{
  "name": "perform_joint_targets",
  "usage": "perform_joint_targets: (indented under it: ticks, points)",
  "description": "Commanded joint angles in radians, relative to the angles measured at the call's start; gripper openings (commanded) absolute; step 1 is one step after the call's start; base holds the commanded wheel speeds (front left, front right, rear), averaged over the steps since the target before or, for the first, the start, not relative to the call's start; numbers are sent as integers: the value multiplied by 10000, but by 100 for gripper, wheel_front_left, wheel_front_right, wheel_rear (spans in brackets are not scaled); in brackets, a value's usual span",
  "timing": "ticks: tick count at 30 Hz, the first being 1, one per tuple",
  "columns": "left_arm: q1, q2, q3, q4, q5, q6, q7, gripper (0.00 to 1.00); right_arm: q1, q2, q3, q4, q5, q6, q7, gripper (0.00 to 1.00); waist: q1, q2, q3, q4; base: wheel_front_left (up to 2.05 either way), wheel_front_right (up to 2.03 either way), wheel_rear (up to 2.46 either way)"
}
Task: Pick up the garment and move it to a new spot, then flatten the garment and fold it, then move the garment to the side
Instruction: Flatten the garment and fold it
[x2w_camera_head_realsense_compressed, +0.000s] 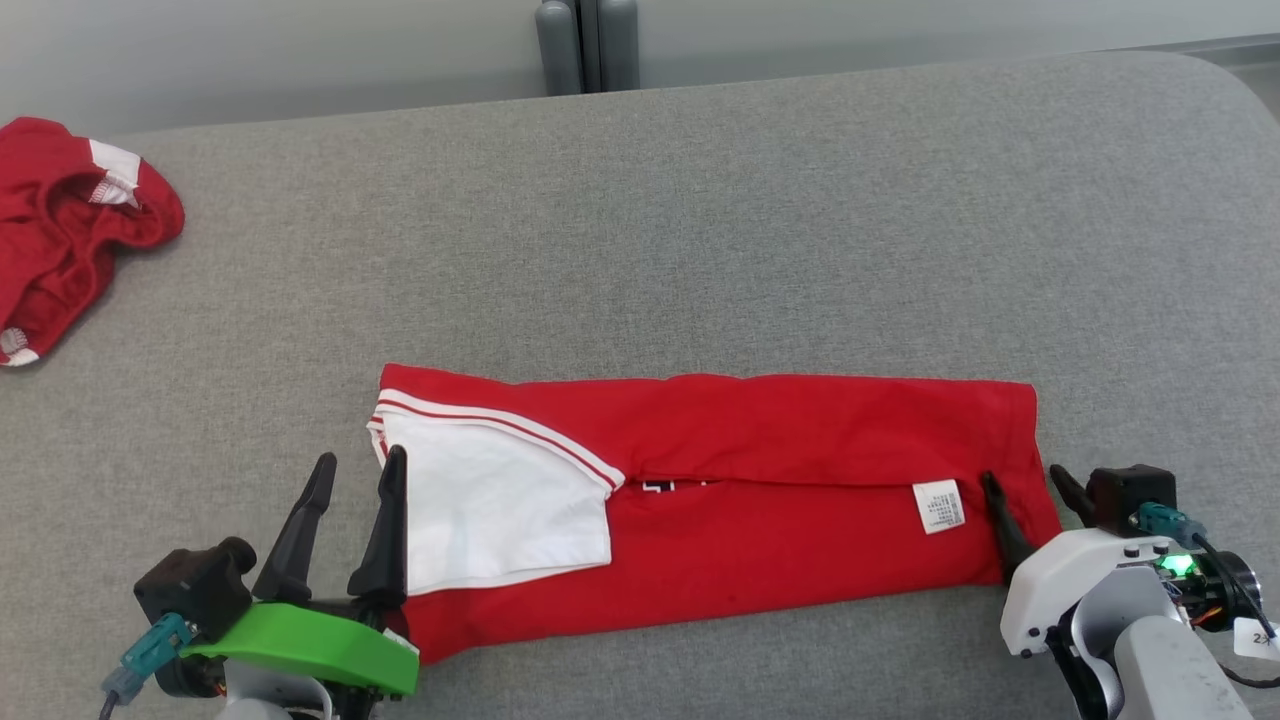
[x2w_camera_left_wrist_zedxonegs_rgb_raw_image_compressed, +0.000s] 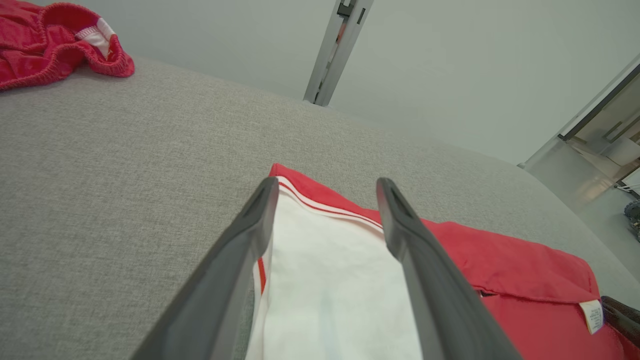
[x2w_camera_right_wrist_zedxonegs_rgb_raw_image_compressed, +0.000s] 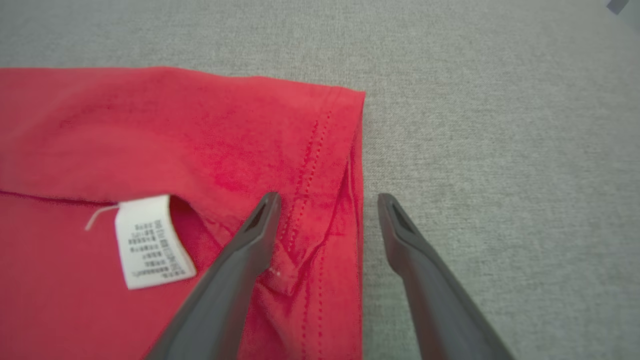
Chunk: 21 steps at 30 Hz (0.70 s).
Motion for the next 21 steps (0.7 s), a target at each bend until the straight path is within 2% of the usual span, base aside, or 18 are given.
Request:
perform_joint_targets:
  ticks: [1,4,5,6,7,8,10,16,21]
  points:
    - [146,-45,68,22,152,-60,-29,100,-78,6,-43,202,-139,-12,-141,100,1,0,-28,19,0,0,0]
    - [236,-173,203,85,245,-109,-32,100,-103,145,-33,699,-374,-12,-289,100,1,0,-81,5,0,0,0]
    - [256,-226,223,102,275,-125,-30,100,-110,181,-28,824,-369,-12,-315,95,1,0,-94,-6,0,0,0]
    - [283,-275,225,127,316,-158,-31,100,-131,210,-13,987,-375,-12,-327,60,1,0,-110,-27,0,0,0]
    - [297,-305,228,145,343,-175,-31,100,-170,227,14,1112,-389,-12,-349,45,1,0,-119,-52,0,0,0]
    - [305,-341,232,163,373,-194,-31,100,-232,251,45,1263,-370,-12,-354,25,1,0,-131,-86,0,0,0]
    - [298,-399,229,206,425,-238,-31,100,-390,286,67,1495,-302,-12,-355,0,1,0,-153,-150,0,0,0]
    - [329,-608,265,295,595,-330,-32,100,-989,202,-207,1736,-234,-18,-488,0,1,0,-268,-394,0,0,0]
    - [333,-759,319,399,711,-439,-32,100,-1341,-486,-744,1481,-167,-18,-267,0,1,0,-349,-575,0,0,0]
